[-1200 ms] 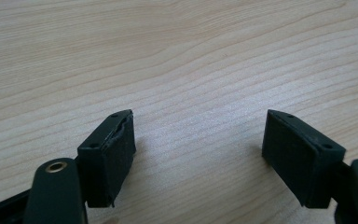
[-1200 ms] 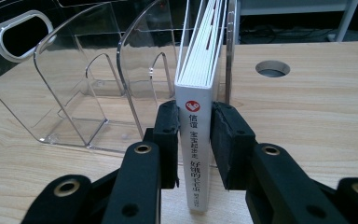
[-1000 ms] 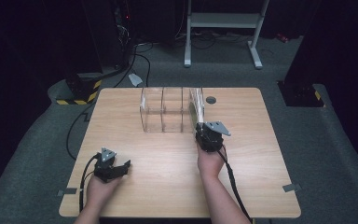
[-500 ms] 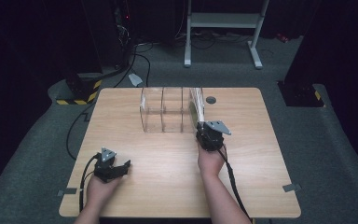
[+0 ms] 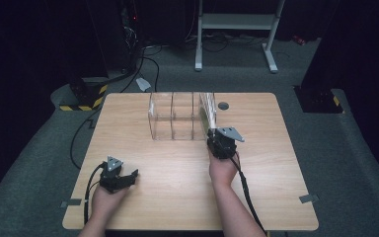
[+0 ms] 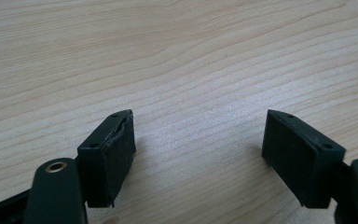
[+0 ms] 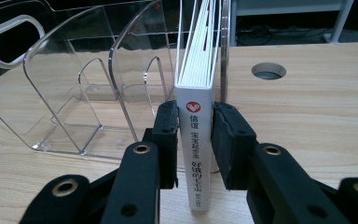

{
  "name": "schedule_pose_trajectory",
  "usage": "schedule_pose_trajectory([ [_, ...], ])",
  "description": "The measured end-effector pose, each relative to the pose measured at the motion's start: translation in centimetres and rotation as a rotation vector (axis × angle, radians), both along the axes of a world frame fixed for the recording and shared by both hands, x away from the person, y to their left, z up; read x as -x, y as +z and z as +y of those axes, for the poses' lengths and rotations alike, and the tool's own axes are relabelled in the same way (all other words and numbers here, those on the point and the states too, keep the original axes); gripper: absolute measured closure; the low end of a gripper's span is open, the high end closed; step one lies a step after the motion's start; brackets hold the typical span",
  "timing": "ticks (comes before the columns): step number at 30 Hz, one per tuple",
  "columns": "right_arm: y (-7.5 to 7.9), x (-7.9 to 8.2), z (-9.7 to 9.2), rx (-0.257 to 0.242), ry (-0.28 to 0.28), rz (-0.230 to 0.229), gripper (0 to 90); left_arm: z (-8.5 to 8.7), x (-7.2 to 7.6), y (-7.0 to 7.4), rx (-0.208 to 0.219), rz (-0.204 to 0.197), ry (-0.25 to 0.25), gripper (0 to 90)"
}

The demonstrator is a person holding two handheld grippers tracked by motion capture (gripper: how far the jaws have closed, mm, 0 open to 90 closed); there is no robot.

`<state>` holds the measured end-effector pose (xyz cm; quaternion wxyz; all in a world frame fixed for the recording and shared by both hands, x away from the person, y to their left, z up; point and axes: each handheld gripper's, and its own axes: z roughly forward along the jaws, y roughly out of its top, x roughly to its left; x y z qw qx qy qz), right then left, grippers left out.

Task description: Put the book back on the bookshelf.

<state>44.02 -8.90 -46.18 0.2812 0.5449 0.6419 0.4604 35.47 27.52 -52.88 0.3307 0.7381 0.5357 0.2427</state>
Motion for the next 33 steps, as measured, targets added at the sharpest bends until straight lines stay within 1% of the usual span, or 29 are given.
schedule_pose_trajectory([
  [2, 0.1, 0.1, 0.0, -0.009, 0.006, -0.003, 68.9, 0.0, 0.0, 0.0, 0.000, 0.002, 0.000, 25.4],
  [12, 0.4, 0.3, -0.1, -0.005, 0.031, -0.001, 61.7, 0.0, 0.0, 0.0, 0.001, 0.000, 0.001, 25.4],
  [17, 0.4, 0.5, -0.1, 0.015, 0.046, -0.010, 58.5, 0.0, 0.0, 0.0, 0.000, 0.002, 0.000, 25.4],
  [29, 0.4, 1.4, -0.7, 0.038, 0.086, -0.019, 48.8, 0.0, 0.0, 0.0, 0.000, 0.002, -0.001, 25.4],
  [33, 0.2, 1.8, -0.9, 0.049, 0.118, -0.017, 44.0, 0.0, 0.0, 0.0, 0.000, 0.000, 0.000, 25.4],
])
